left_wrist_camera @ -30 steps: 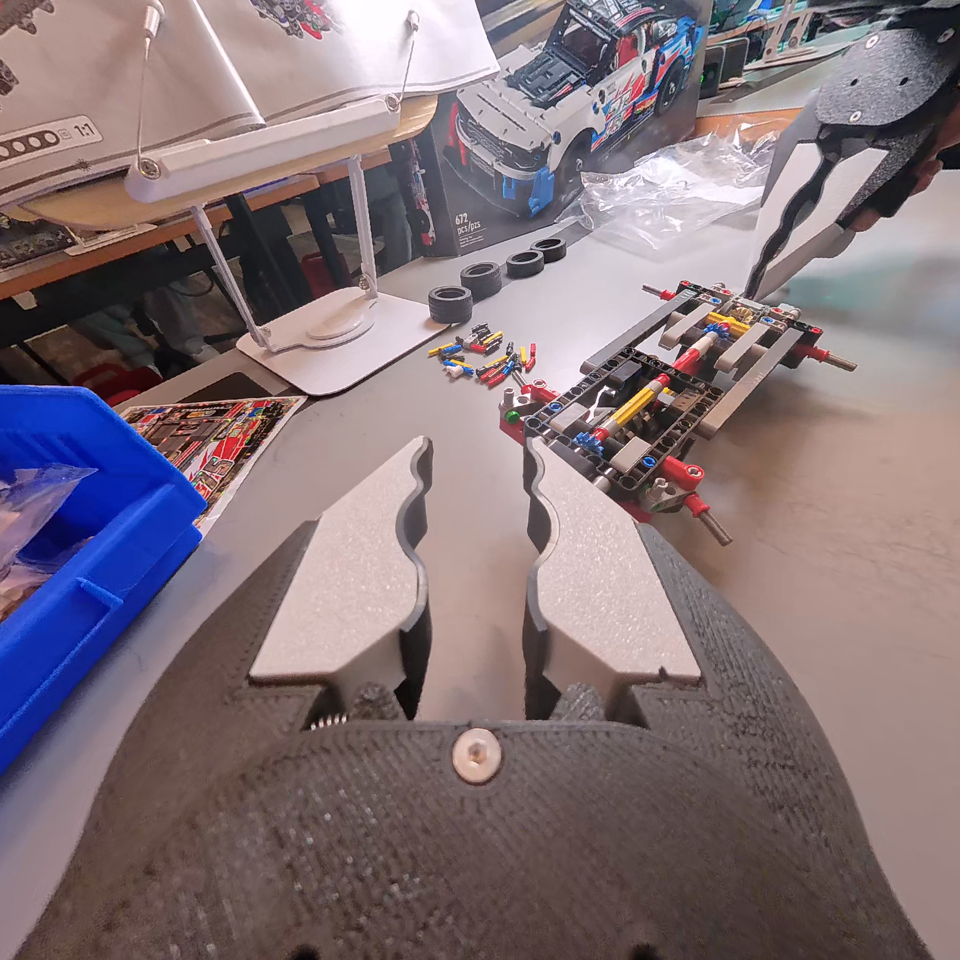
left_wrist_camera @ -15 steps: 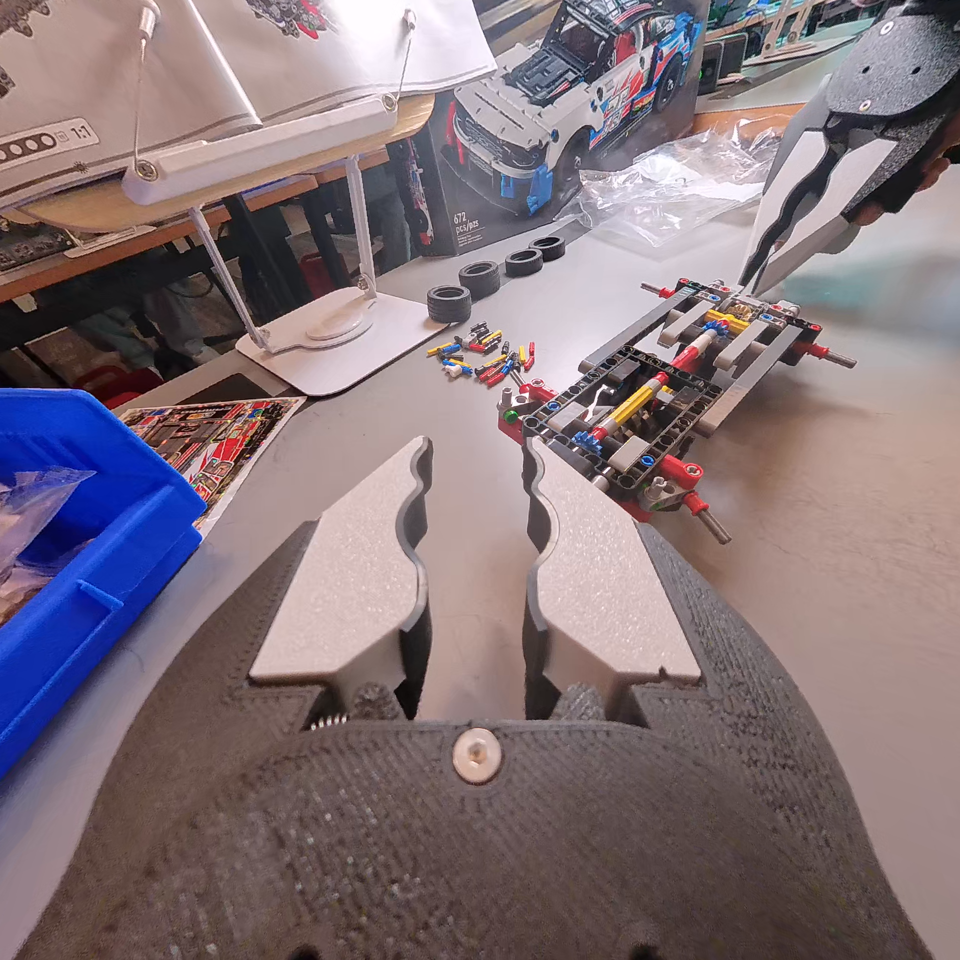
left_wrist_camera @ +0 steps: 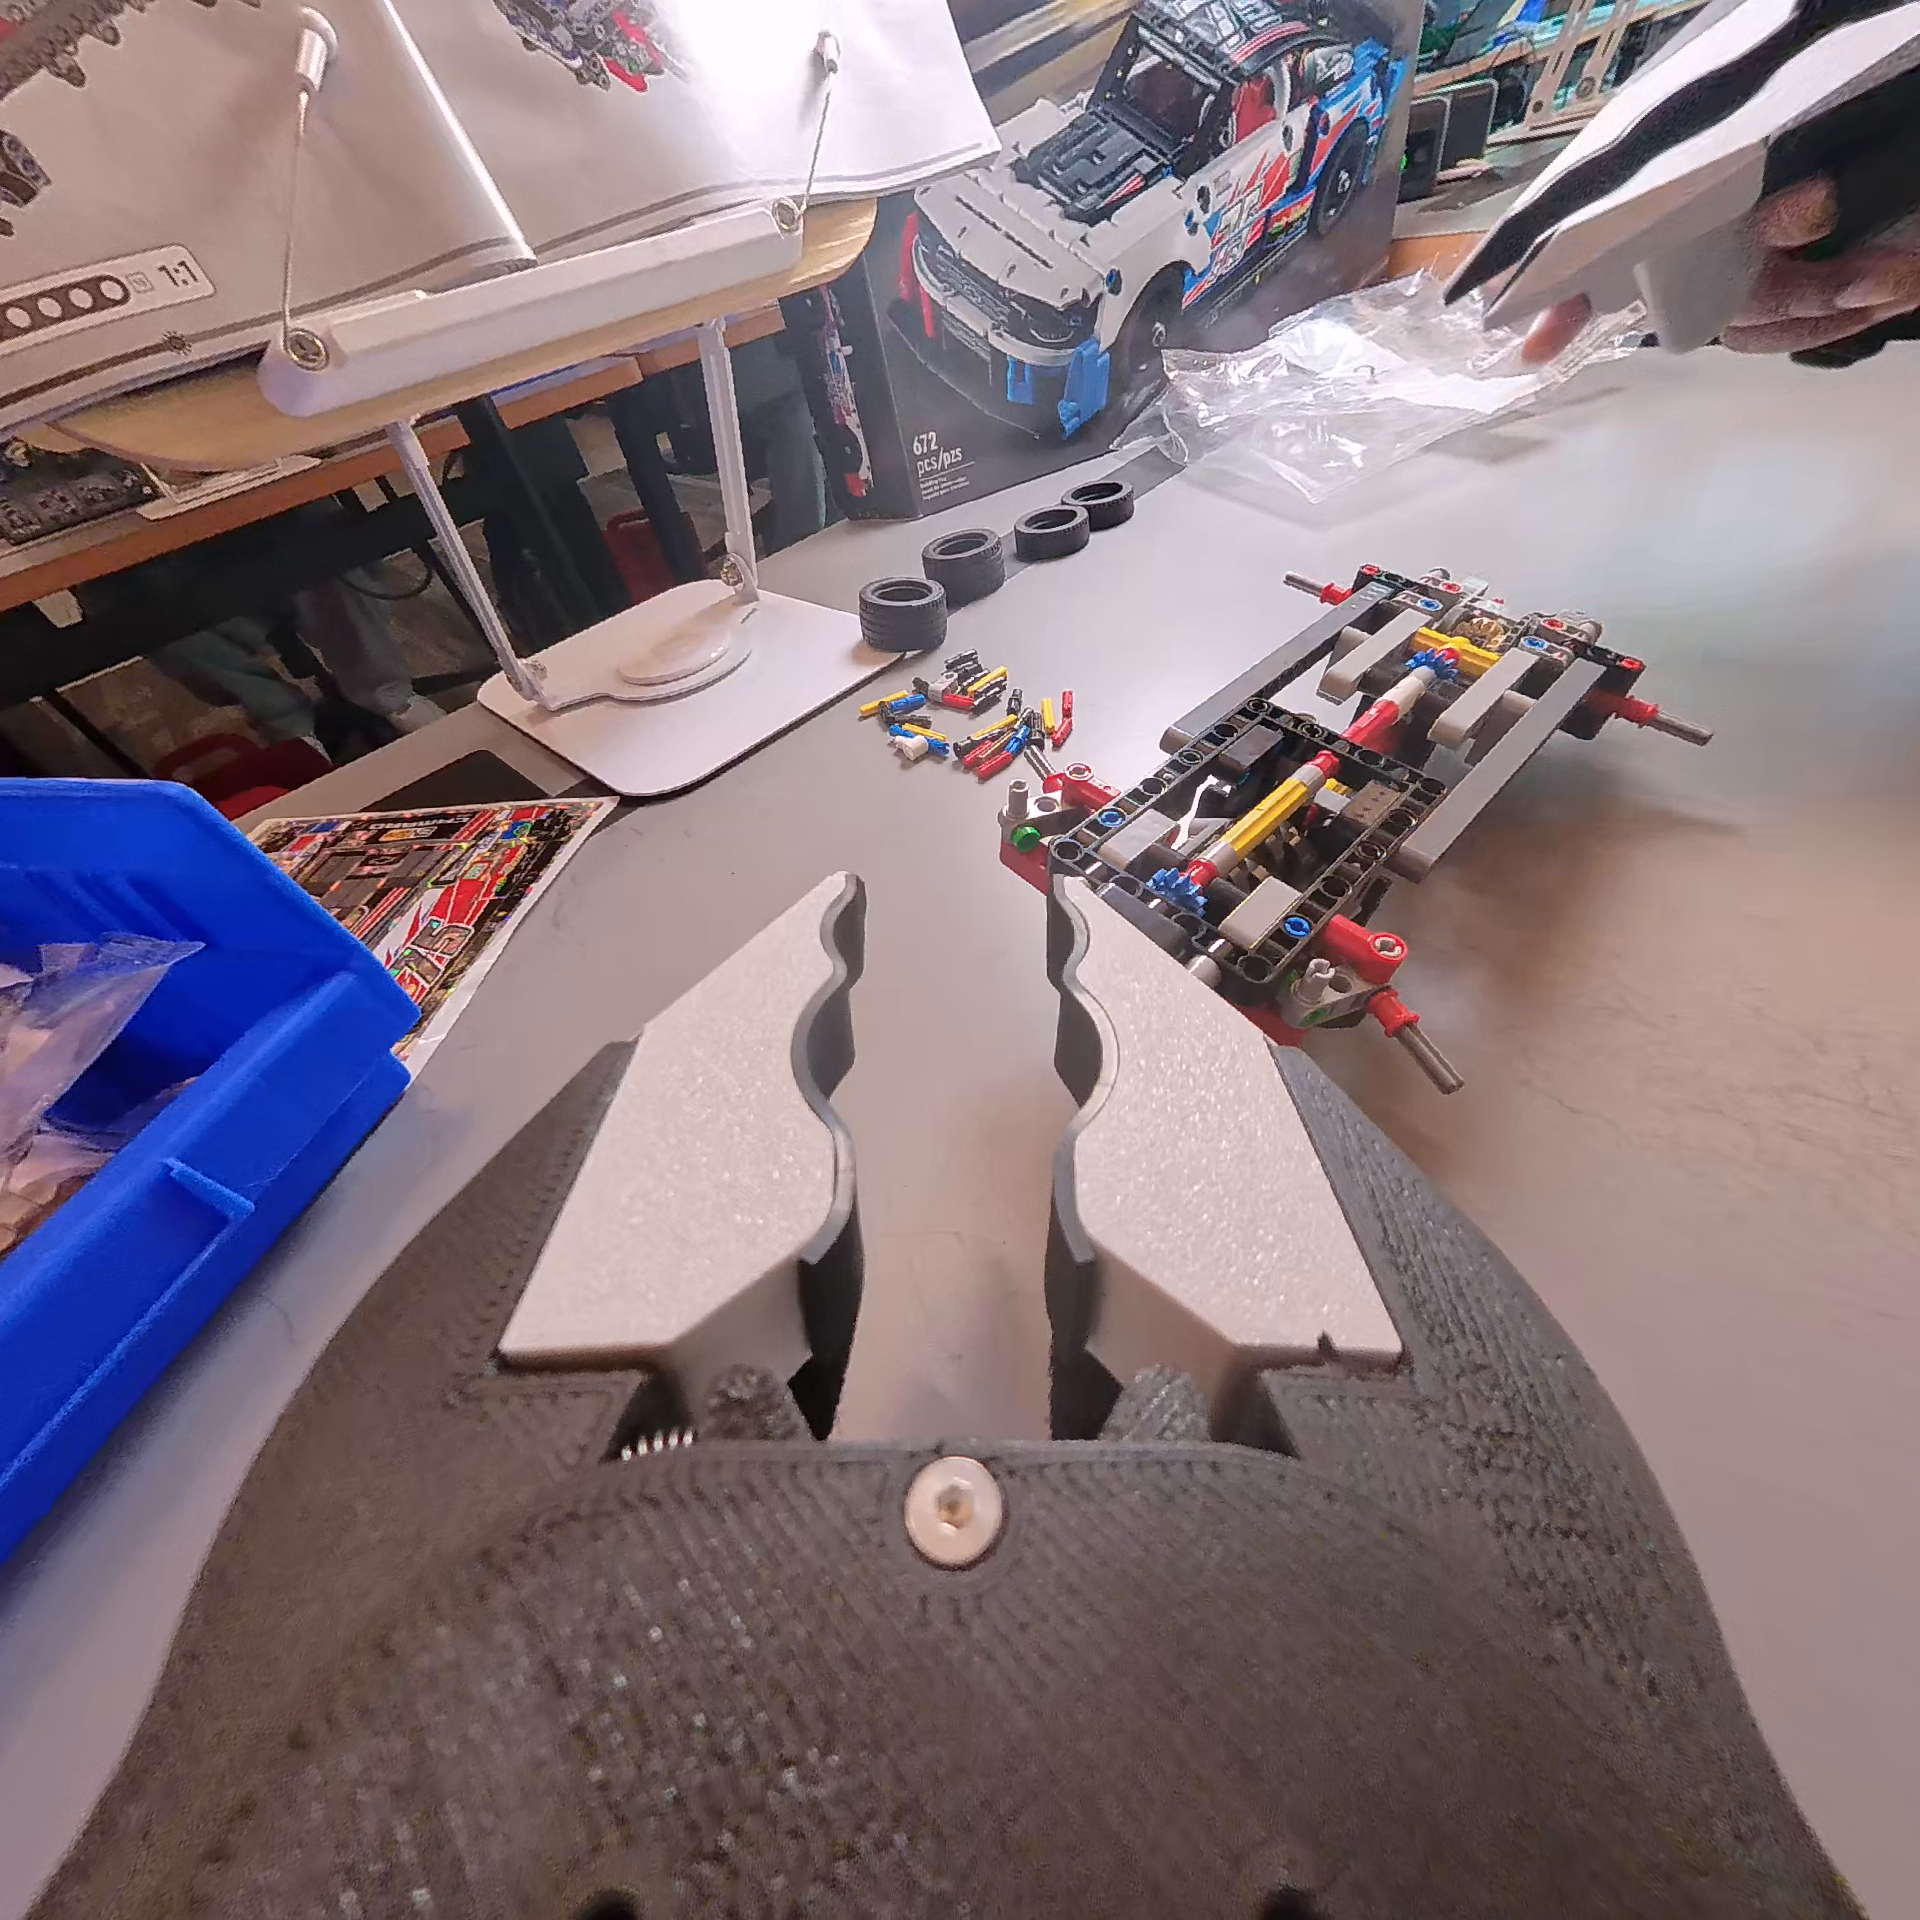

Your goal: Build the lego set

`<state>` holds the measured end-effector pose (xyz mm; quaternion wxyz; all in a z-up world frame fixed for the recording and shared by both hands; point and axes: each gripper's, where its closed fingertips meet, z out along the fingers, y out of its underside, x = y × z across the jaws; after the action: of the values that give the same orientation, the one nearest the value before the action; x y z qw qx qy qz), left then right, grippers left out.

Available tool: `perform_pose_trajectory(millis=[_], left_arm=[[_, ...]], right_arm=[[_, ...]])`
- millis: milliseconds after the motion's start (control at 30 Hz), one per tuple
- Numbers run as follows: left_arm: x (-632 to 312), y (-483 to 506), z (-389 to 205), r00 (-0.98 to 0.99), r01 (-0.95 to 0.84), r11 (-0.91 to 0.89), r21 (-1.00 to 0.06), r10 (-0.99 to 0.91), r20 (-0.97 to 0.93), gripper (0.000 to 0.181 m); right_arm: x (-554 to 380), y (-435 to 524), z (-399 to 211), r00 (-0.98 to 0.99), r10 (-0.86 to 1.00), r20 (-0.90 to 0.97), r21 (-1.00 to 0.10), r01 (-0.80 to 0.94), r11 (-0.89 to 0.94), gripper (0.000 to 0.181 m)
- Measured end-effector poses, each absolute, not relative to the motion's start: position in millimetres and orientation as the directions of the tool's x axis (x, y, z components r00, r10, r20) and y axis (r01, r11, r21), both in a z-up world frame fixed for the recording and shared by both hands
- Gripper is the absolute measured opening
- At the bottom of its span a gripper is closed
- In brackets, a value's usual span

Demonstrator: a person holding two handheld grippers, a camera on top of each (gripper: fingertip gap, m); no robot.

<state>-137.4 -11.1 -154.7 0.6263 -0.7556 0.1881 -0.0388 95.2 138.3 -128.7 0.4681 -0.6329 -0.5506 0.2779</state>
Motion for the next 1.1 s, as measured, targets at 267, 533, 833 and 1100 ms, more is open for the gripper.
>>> perform_pose_trajectory(millis=[267, 533, 833, 1100], left_arm=[[-137, -11, -154, 0.925, -0.237, -0.142, -0.961, -0.335, -0.178, 0.034], [-132, -12, -152, 0.921, -0.232, -0.132, -0.964, -0.350, -0.173, 0.033], [-134, -11, -152, 0.928, -0.196, -0.138, -0.971, -0.346, -0.138, 0.034], [-137, -9, -156, 0.932, -0.200, -0.155, -0.967, -0.336, -0.139, 0.034]], right_arm=[[89, 112, -113, 0.417, 0.908, 0.030, -0.986, 0.160, -0.041, 0.027], [90, 109, -125, 0.491, 0.871, 0.025, -0.997, 0.073, -0.012, 0.034], [93, 107, -130, 0.476, 0.875, 0.083, -0.994, 0.104, 0.038, 0.035], [95, 105, -128, 0.456, 0.888, 0.054, -0.997, 0.076, 0.021, 0.034]])
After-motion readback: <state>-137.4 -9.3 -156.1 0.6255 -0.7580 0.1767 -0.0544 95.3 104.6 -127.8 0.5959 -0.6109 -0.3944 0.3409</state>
